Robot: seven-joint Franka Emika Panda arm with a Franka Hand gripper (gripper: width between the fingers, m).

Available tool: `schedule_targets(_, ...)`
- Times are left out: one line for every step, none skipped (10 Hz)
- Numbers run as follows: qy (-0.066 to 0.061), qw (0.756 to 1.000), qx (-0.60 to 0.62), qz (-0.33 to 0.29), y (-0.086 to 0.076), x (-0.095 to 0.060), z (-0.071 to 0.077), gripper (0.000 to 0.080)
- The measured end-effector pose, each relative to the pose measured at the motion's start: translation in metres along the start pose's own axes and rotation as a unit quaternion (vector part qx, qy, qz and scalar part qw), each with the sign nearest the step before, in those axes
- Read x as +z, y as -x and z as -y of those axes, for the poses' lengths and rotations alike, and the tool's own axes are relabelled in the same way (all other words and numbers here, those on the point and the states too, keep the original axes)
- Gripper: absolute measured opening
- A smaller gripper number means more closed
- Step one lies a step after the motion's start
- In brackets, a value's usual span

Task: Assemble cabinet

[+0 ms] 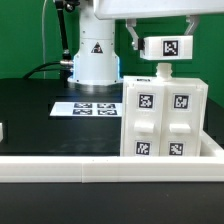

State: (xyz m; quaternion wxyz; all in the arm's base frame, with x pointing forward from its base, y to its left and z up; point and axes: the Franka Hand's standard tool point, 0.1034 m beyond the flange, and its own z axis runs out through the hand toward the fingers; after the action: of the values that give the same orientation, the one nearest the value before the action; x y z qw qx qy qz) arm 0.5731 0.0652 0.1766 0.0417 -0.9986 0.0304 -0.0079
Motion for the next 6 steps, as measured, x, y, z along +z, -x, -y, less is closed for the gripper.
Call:
schedule_targets(0.0, 1.0, 0.0, 0.0, 0.0001, 0.0004, 0.0, 0.0563)
schedule_targets(0.0, 1.0, 0.0, 0.001, 0.0003, 0.0011, -0.0003, 0.0563)
schedule_targets(0.001, 1.0, -0.009, 0.007, 0.0009, 0.0041, -0.0007, 0.0563)
schedule_targets(0.001, 1.0, -0.015, 0.011, -0.0023, 0.0059, 0.0013, 0.0563)
schedule_targets(0.0, 1.0, -0.022, 0.013, -0.0062, 0.0059, 0.0022, 0.0563)
schedule_targets(0.0, 1.0, -0.028, 0.013, -0.0082, 0.0066, 0.0018, 0.0563)
